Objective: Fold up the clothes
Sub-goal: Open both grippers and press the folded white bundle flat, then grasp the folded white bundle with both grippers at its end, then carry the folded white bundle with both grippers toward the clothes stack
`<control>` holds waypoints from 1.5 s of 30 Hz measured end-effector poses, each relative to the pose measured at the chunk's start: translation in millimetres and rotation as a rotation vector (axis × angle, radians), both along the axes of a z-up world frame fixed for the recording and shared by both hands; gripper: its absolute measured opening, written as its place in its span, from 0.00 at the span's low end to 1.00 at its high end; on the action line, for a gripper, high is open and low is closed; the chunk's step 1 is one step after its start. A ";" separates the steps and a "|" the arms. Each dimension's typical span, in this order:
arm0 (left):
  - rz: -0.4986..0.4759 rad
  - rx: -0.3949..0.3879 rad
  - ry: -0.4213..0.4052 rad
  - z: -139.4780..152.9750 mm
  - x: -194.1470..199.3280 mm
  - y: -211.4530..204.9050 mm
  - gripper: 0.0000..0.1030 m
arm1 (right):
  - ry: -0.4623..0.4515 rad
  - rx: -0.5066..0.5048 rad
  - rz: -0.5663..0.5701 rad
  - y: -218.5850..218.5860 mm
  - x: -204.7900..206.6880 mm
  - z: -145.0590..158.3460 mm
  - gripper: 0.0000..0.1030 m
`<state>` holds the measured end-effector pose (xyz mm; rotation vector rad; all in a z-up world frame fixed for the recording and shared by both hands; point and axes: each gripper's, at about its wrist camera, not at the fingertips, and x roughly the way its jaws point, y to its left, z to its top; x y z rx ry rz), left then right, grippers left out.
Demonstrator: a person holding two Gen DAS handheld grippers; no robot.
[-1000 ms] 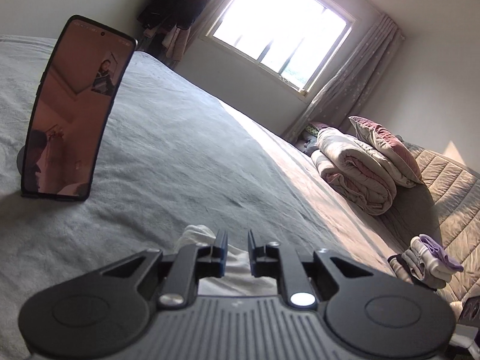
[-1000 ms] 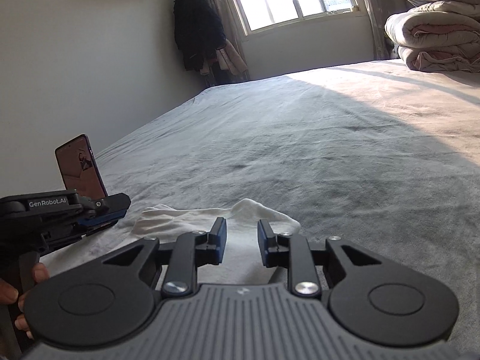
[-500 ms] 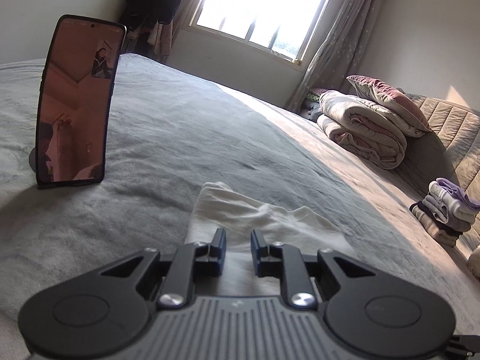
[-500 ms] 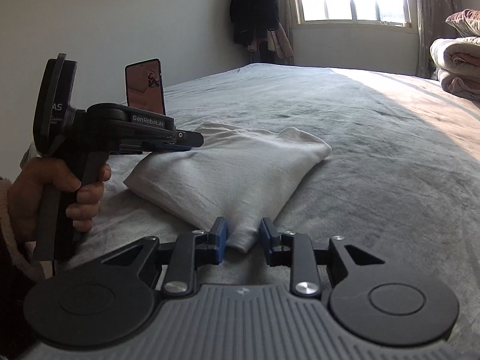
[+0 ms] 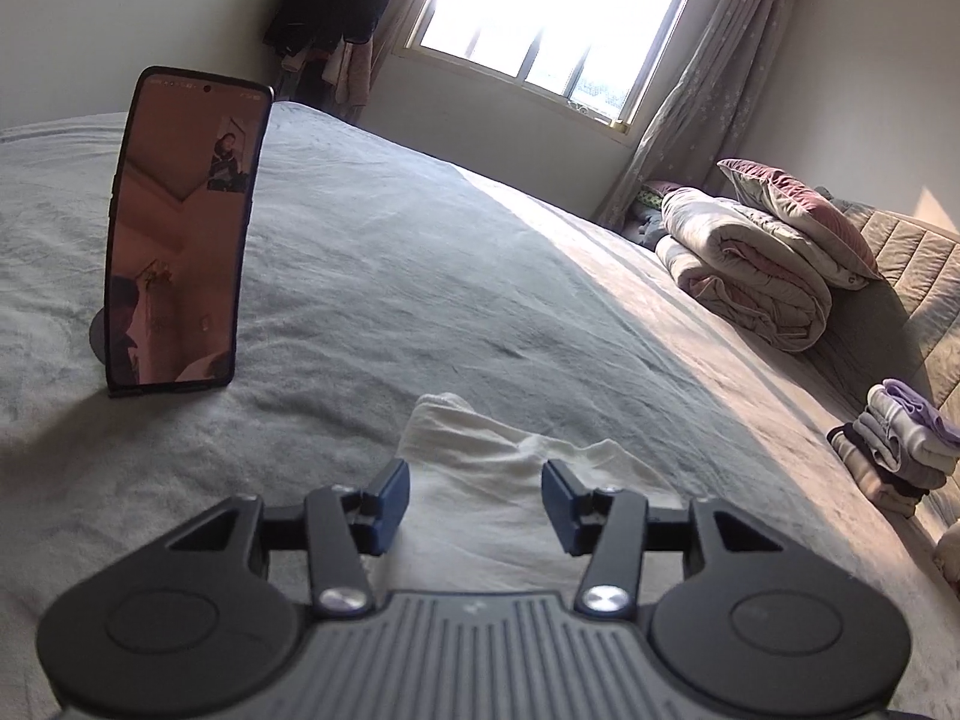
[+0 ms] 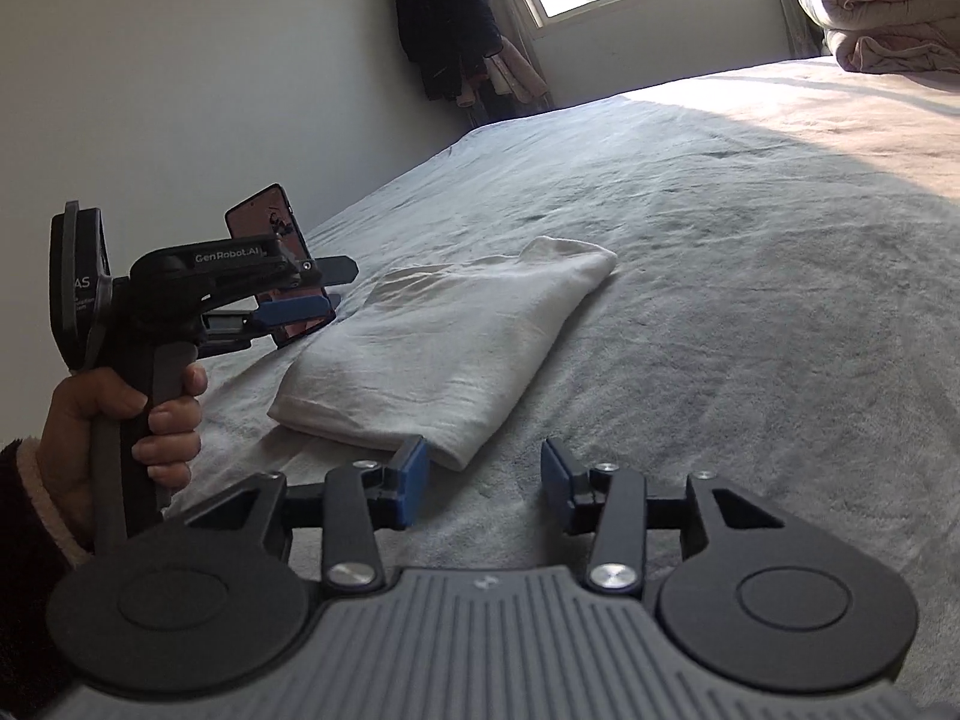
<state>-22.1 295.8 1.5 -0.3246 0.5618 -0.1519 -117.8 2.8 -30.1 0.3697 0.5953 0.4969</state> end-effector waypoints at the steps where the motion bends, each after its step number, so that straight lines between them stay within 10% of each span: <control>1: 0.012 0.009 0.020 -1.1 2.4 1.0 0.57 | 0.021 0.039 -0.005 -3.4 3.2 -0.7 0.50; 16: -0.040 -0.069 0.171 -12.6 40.9 25.2 0.70 | 0.176 0.282 -0.085 -18.2 59.7 -6.6 0.52; 26: -0.042 -0.222 0.182 -30.5 52.0 41.0 0.58 | 0.271 0.390 -0.131 -14.4 106.8 -14.1 0.46; 30: -0.031 -0.245 0.188 -38.0 54.6 26.9 0.39 | 0.309 0.460 -0.160 -18.3 121.1 -27.2 0.13; 34: 0.024 -0.348 0.184 -43.4 53.7 23.4 0.15 | 0.323 0.477 -0.171 -23.9 121.4 -25.0 0.13; 45: 0.007 -0.482 0.000 13.1 33.2 -30.5 0.13 | 0.141 0.422 -0.188 -74.1 93.2 44.8 0.14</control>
